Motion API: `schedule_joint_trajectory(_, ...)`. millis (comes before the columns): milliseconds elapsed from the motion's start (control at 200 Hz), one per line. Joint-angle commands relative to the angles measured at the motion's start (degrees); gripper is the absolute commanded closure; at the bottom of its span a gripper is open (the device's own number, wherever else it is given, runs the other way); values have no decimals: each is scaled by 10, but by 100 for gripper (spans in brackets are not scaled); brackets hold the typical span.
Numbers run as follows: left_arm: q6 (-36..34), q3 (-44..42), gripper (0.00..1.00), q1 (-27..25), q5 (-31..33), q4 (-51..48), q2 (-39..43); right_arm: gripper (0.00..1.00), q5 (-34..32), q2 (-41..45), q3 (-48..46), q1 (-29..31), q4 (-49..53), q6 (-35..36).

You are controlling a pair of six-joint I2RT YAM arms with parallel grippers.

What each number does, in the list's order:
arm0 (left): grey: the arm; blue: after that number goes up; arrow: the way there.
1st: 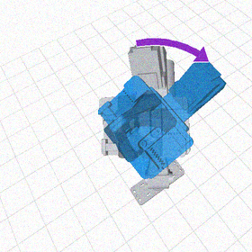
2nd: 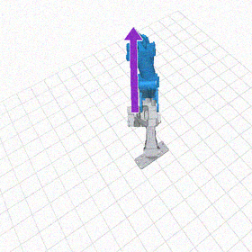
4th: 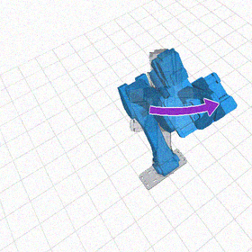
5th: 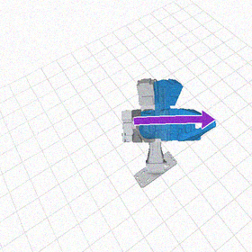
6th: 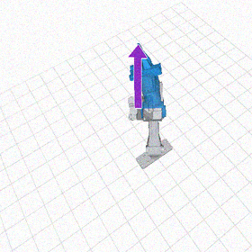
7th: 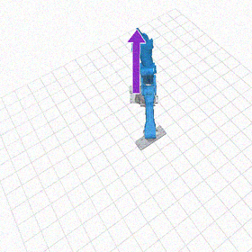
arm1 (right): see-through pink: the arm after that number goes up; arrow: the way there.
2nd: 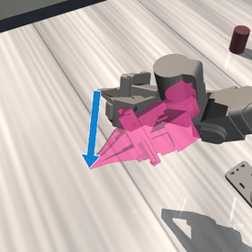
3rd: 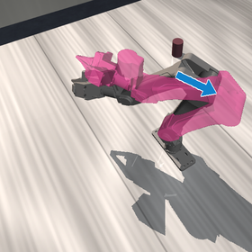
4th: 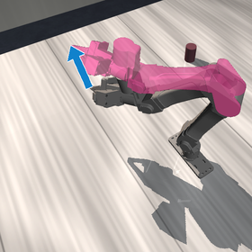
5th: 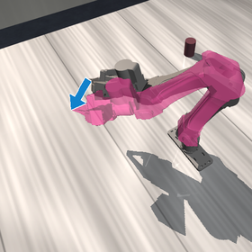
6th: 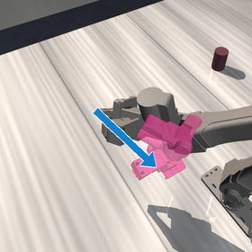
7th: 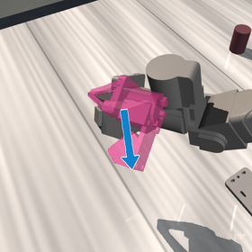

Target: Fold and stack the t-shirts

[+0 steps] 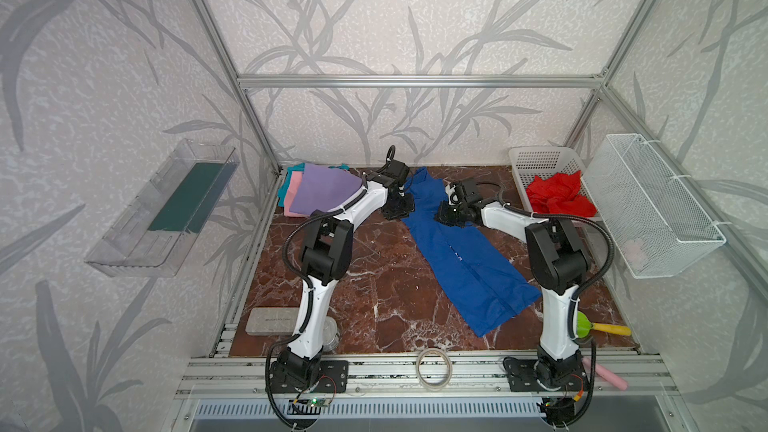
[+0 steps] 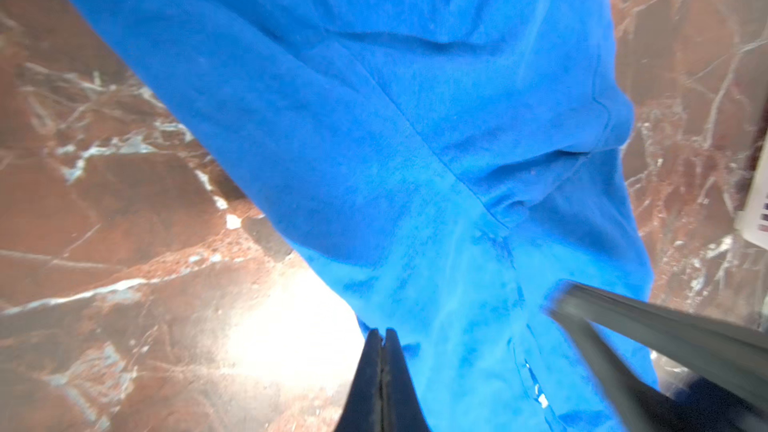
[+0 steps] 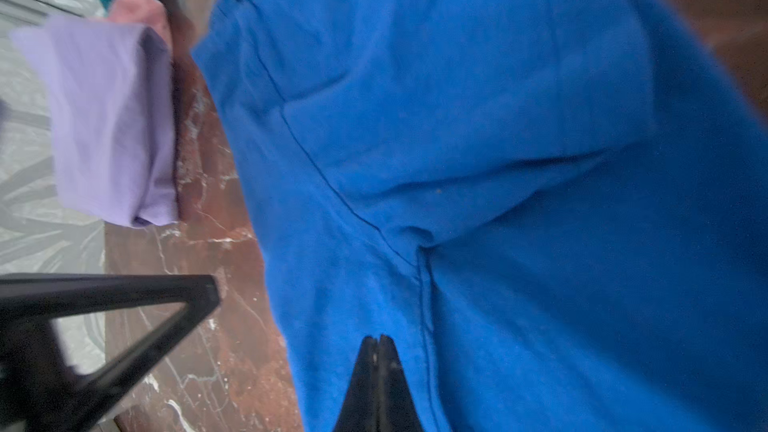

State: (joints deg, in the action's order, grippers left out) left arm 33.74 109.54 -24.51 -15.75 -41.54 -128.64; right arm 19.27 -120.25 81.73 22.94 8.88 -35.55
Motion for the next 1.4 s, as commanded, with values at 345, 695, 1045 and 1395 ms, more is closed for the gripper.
schedule_joint_trajectory(345,40,26,98,-9,-62,46,-24,100,-16,-43,-11,-6,35,-6)
schedule_joint_trajectory(695,55,-93,100,13,-28,70,-16,100,-28,-26,-30,-28,32,-14)
schedule_joint_trajectory(1045,38,-129,100,59,5,51,2,100,0,-3,-42,-34,21,-17)
schedule_joint_trajectory(1395,27,29,100,13,-7,1,-17,100,-50,86,-53,47,43,39)
